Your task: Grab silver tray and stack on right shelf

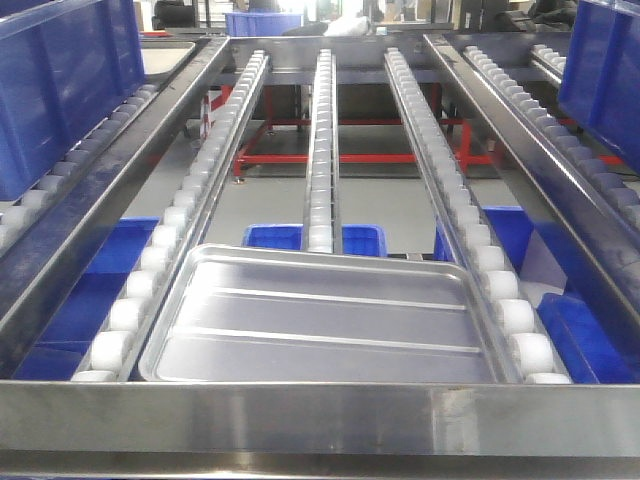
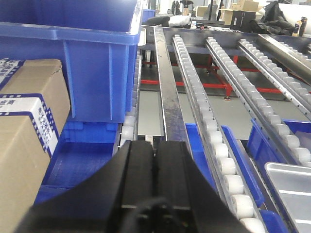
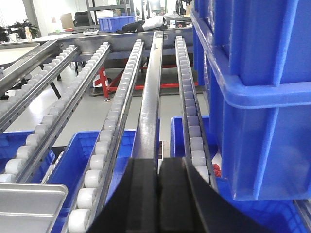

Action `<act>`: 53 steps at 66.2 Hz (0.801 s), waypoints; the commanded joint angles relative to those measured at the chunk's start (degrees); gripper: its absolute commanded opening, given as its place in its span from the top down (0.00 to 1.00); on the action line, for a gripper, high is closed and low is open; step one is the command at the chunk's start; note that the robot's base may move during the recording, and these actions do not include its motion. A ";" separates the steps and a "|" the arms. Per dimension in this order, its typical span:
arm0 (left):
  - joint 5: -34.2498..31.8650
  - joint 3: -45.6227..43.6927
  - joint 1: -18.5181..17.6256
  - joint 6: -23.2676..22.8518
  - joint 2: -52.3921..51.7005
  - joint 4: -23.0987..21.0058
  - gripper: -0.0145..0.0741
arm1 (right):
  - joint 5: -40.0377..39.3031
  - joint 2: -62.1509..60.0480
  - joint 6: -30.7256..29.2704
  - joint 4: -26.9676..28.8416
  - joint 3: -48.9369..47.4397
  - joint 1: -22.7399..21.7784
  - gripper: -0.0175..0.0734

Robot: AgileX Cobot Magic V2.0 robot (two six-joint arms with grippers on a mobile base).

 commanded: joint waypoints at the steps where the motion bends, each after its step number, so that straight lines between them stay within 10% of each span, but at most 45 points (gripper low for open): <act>1: -5.12 1.41 0.04 0.16 -0.53 -0.33 0.94 | -5.28 -0.52 -0.54 -0.07 -0.12 -0.17 0.75; 53: -4.72 0.87 0.04 0.16 -0.53 0.18 0.94 | -11.59 -0.52 -0.48 -0.14 -0.35 -0.09 0.75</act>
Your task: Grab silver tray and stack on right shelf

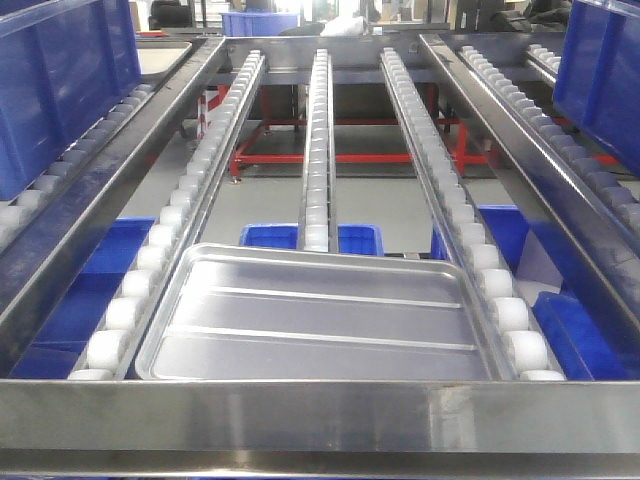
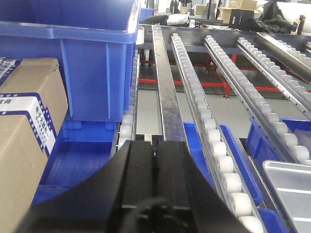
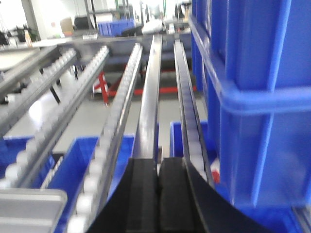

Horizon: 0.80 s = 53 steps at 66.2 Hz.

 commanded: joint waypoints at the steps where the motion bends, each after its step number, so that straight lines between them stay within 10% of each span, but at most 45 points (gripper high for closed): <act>1: -4.96 0.57 0.04 0.16 -0.53 -0.03 0.94 | -8.79 -0.52 -0.39 -0.14 -0.57 -0.06 0.75; 20: 2.04 -9.11 -1.29 0.16 8.60 1.75 0.94 | 1.49 8.22 -0.49 -0.88 -10.33 6.99 0.75; 38: -3.68 -13.66 -11.92 0.05 25.82 1.75 0.94 | -2.32 28.73 -0.54 -1.13 -14.32 22.59 0.75; 53: -6.97 -14.23 -21.16 -0.17 33.30 -12.27 0.94 | -9.88 42.40 -0.54 -1.13 -14.39 29.34 0.75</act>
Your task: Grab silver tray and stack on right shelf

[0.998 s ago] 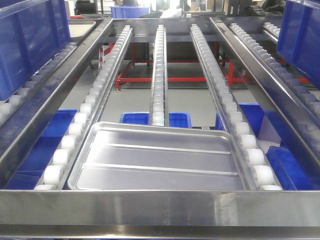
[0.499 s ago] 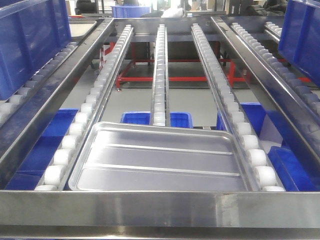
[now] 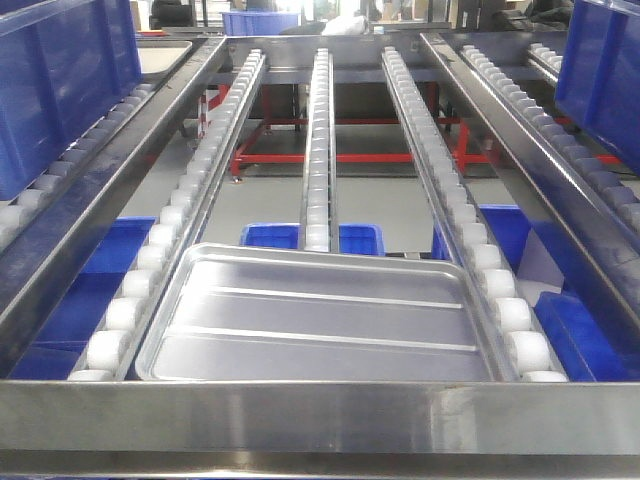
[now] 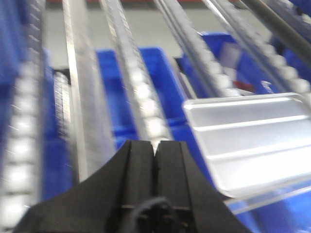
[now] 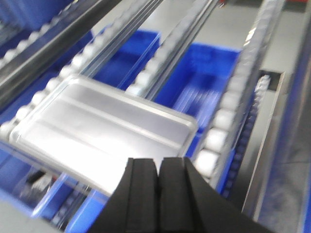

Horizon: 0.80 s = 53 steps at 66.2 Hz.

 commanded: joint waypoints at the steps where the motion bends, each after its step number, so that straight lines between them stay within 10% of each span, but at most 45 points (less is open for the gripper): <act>1: -5.90 -2.23 -2.56 -0.17 1.47 -8.93 0.94 | -6.65 3.91 -0.54 -0.47 -2.26 0.71 0.75; 25: -10.70 -2.23 -4.05 -0.18 3.61 -43.05 0.94 | -3.98 20.69 5.54 6.69 -11.14 0.54 0.74; 53: 5.26 -19.15 -3.94 -0.04 32.05 -30.68 0.94 | 15.17 32.13 10.05 10.08 -26.72 -5.48 0.72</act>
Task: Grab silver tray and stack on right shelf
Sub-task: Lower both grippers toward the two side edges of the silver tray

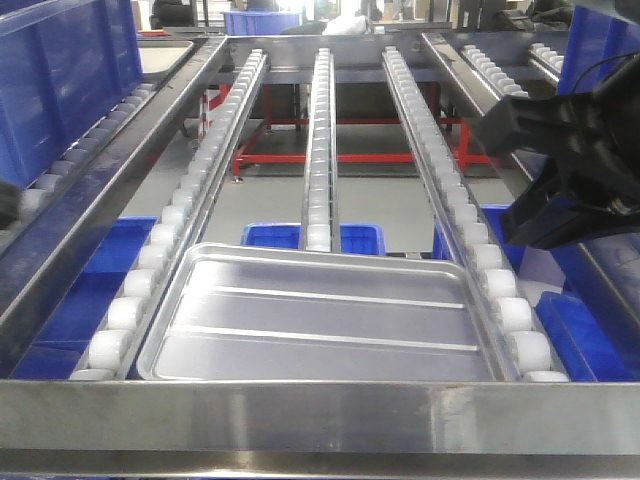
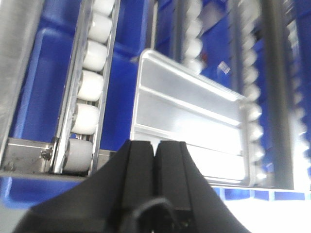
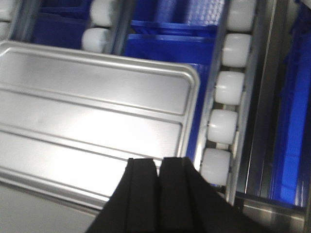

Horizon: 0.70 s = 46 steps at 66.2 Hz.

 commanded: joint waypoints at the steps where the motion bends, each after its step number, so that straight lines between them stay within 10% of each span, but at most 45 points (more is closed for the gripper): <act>1: -0.78 -6.29 -0.21 -0.04 6.98 2.38 0.94 | -0.88 -0.30 2.24 0.14 -2.94 -1.73 0.72; 30: 12.58 -28.58 -0.81 -1.95 27.68 11.31 0.94 | 8.24 8.62 2.37 0.09 -10.52 -2.32 0.72; 46: 23.06 -30.95 -1.40 -27.07 27.71 38.21 0.94 | 11.70 11.49 5.62 -0.74 -14.75 -2.32 0.72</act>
